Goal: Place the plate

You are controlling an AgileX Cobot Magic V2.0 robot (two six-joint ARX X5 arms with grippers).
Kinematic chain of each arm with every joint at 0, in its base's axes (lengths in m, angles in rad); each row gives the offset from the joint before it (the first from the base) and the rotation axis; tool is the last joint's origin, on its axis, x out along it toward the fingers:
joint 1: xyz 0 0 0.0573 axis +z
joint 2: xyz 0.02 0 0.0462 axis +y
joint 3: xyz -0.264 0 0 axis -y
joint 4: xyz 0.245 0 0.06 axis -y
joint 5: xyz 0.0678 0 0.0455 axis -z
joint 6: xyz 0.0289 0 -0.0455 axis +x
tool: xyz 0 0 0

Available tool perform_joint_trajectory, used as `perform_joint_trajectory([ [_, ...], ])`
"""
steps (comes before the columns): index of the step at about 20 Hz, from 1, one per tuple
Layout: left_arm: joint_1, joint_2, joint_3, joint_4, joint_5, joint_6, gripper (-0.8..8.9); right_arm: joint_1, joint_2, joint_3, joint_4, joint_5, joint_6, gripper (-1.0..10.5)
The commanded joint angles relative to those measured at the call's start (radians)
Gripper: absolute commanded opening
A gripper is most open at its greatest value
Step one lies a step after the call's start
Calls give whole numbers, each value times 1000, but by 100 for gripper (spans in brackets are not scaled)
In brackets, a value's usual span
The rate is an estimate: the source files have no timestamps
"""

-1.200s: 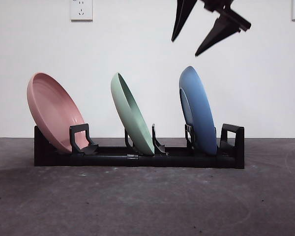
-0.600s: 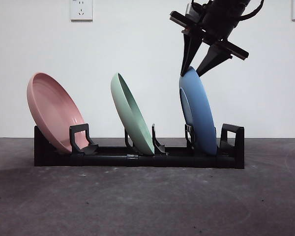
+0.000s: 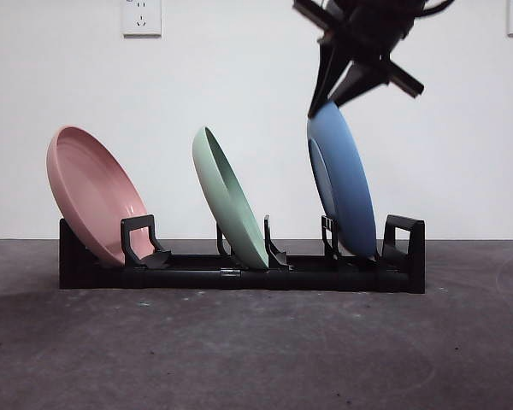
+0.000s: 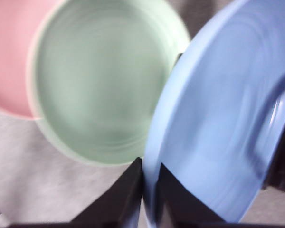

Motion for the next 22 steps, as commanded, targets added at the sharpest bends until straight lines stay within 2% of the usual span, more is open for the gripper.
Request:
perform_joint_trajectory([
  [1, -3, 4, 23, 9, -2, 13, 377, 4, -20, 78, -23, -21, -13, 15],
  [5, -3, 4, 23, 10, -2, 13, 377, 4, -42, 191, -129, -67, -31, 15],
  [11, -3, 4, 23, 25, -2, 13, 377, 54, -84, 319, -405, -71, -159, 15],
  [14, -3, 4, 23, 26, -2, 13, 377, 138, -143, 319, -478, 34, -203, 15],
  [19, -3, 4, 23, 27, -2, 13, 377, 373, -246, 295, -479, 239, -234, 15],
  [22, -3, 4, 23, 26, -2, 12, 377, 508, -296, 210, -480, 380, -237, 15],
])
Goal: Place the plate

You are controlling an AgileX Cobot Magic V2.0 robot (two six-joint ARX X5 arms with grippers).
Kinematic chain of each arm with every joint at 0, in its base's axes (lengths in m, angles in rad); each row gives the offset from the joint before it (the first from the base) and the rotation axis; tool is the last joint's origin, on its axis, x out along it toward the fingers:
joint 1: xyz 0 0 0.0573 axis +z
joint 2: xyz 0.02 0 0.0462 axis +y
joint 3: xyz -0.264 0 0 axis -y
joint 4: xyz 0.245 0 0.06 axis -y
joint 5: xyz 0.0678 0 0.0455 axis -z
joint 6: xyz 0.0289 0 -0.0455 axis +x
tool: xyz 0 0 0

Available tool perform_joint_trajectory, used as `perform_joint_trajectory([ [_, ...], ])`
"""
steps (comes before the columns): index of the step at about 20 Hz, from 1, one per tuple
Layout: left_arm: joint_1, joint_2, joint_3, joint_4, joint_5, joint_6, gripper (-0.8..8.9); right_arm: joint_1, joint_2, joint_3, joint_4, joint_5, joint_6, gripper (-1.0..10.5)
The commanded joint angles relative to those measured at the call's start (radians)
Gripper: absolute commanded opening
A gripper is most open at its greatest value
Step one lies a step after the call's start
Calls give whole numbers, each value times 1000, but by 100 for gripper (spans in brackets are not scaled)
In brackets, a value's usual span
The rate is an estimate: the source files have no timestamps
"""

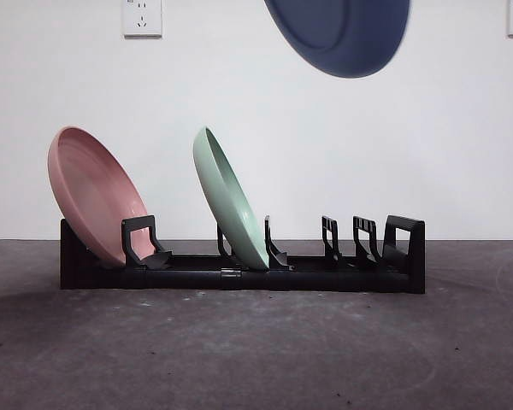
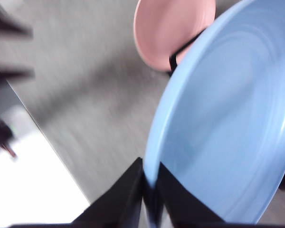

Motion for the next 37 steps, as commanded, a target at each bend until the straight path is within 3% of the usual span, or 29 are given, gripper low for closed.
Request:
perform_joint_trajectory([
  [1, -3, 4, 23, 14, -2, 12, 377, 98, -21, -79, -75, 100, -16, 15],
  [7, -3, 3, 23, 14, -2, 12, 376, 278, -146, -501, -31, 312, -11, 15],
  [13, -3, 2, 23, 13, -2, 12, 377, 398, -169, -850, 293, 305, 18, 15],
  [17, -3, 2, 23, 13, -2, 12, 377, 425, -137, -989, 458, 338, 13, 15],
  [23, -3, 2, 23, 13, -2, 12, 377, 430, -14, -1036, 581, 388, -114, 15],
  [29, -3, 2, 23, 13, -2, 12, 377, 430, 72, -1036, 708, 294, -108, 15],
  [34, -3, 2, 23, 11, -2, 12, 377, 415, 72, -1036, 864, 143, -22, 19],
  [37, -3, 2, 23, 11, -2, 12, 377, 414, 72, -1036, 903, 153, -11, 84],
])
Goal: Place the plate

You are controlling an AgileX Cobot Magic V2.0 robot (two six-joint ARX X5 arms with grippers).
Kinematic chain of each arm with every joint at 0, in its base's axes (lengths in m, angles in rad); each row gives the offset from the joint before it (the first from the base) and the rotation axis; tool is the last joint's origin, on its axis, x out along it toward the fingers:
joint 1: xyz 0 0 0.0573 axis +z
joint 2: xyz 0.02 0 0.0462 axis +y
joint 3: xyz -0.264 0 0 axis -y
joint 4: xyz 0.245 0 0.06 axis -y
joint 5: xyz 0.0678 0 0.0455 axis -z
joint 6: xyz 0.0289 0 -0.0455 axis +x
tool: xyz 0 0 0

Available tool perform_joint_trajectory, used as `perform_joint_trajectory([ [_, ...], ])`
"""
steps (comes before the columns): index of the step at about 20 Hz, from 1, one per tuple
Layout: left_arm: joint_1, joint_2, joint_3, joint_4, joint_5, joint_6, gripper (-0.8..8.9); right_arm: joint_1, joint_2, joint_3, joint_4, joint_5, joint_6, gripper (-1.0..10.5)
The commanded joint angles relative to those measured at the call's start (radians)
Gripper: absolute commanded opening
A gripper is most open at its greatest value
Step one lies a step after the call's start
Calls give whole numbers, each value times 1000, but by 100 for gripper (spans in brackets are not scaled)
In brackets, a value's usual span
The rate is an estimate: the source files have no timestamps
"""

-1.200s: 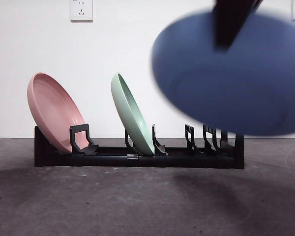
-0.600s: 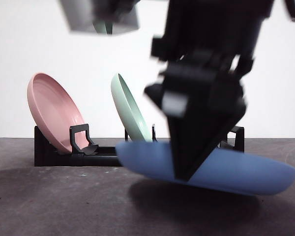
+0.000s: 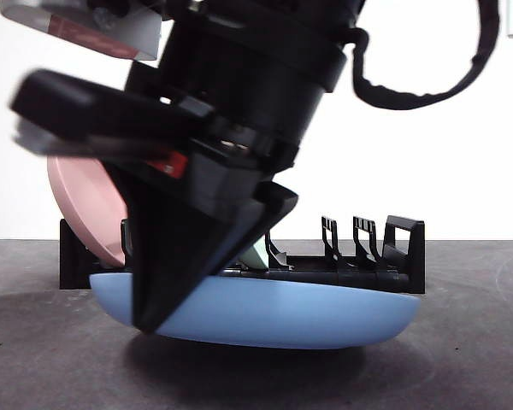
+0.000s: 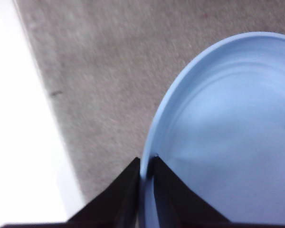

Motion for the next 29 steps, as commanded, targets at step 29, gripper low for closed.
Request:
perform_joint_trajectory([
  [29, -3, -1, 23, 208, -2, -142, 375, -525, -523, 230, -504, -4, -56, 200],
])
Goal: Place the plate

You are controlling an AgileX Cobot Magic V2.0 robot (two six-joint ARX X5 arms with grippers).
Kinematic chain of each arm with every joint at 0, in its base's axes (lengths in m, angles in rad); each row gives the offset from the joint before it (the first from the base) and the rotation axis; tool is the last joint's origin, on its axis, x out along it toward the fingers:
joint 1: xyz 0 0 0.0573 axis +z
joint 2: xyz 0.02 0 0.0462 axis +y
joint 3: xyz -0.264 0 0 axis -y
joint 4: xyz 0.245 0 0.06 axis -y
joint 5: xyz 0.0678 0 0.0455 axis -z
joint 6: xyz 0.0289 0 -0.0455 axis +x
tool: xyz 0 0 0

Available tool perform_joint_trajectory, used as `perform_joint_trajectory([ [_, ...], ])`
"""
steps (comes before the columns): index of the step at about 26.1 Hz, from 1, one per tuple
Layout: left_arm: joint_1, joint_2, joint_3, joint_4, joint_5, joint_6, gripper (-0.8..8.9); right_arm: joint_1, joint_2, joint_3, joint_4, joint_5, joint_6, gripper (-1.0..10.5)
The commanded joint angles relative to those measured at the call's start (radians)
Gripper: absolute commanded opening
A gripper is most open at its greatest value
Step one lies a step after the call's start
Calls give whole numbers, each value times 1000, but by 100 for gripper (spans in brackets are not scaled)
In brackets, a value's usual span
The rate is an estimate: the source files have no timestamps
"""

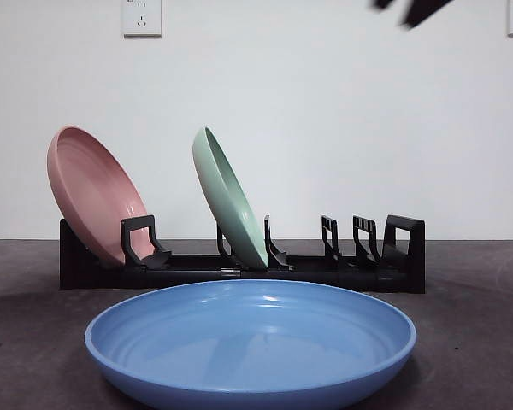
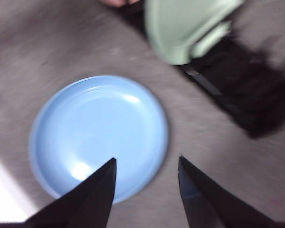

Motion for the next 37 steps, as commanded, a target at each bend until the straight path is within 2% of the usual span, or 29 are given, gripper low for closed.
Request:
perform_joint_trajectory([
  [1, -3, 5, 23, 92, -2, -68, 374, -124, -43, 10, -37, -2, -94, 200],
  [3, -3, 18, 23, 204, -13, -113, 365, -235, -77, 10, -66, -19, -141, 200],
  [5, -3, 58, 23, 332, -109, -193, 301, -315, -96, 10, -75, -51, -154, 200],
  [8, -3, 151, 62, 379, -183, -248, 313, -346, -113, 10, -76, -57, -153, 200],
  [12, -3, 311, 203, 288, -187, -254, 323, -348, -118, 10, -84, -58, -153, 200],
  [16, -8, 496, 412, 142, -187, -253, 417, -348, -118, 10, -85, -58, -142, 200],
  [24, -32, 818, 774, -155, -218, -237, 415, -348, -118, 10, -85, -59, -137, 201],
  [33, -86, 1119, 1038, -327, -392, -197, 408, -348, -118, 10, -85, -61, -134, 200],
  [35, -95, 1181, 1070, -350, -458, -192, 408, -348, -118, 10, -85, -61, -134, 200],
  [37, -95, 1228, 1077, -385, -472, -193, 407, -348, -118, 10, -85, -61, -134, 200],
])
